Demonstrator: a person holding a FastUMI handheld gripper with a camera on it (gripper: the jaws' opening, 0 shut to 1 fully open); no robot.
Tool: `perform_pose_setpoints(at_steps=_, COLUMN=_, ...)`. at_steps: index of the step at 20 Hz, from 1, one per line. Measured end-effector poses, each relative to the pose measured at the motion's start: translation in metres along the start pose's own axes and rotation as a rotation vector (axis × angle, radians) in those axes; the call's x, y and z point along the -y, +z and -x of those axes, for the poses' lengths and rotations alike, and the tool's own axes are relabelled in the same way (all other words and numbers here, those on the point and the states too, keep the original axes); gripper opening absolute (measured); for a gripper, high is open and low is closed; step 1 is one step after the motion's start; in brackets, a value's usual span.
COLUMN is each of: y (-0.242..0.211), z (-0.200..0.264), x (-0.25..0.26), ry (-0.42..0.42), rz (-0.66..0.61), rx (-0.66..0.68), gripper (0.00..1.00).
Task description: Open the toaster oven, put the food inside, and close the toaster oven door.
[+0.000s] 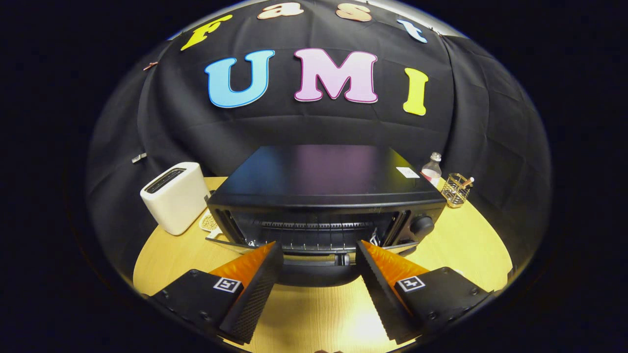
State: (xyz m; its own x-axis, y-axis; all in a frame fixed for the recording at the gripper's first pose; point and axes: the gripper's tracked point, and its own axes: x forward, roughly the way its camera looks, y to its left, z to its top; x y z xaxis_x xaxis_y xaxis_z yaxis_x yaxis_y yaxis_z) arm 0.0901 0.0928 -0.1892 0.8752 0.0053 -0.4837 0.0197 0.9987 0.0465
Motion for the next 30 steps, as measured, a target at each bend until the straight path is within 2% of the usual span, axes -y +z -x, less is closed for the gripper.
perform_pose_setpoints(at_steps=10, y=-0.065, z=0.029, x=-0.001, ry=0.054, rz=0.051, rx=-0.090, gripper=0.99)
perform_pose_setpoints(at_steps=14, y=-0.111, z=0.033, x=0.000, ry=0.108, rz=0.046, rx=-0.208, gripper=1.00)
perform_pose_setpoints(at_steps=16, y=-0.125, z=0.034, x=0.009, ry=0.095, rz=0.008, rx=-0.248, gripper=1.00)
perform_pose_setpoints(at_steps=25, y=-0.076, z=0.079, x=0.046, ry=0.146, rz=0.050, rx=-0.140, gripper=1.00)
perform_pose_setpoints(at_steps=27, y=-0.067, z=0.090, x=0.053, ry=0.192, rz=-0.001, rx=-0.152, gripper=1.00)
perform_pose_setpoints(at_steps=30, y=-0.056, z=0.097, x=0.084, ry=0.208, rz=-0.092, rx=-0.177, gripper=1.00)
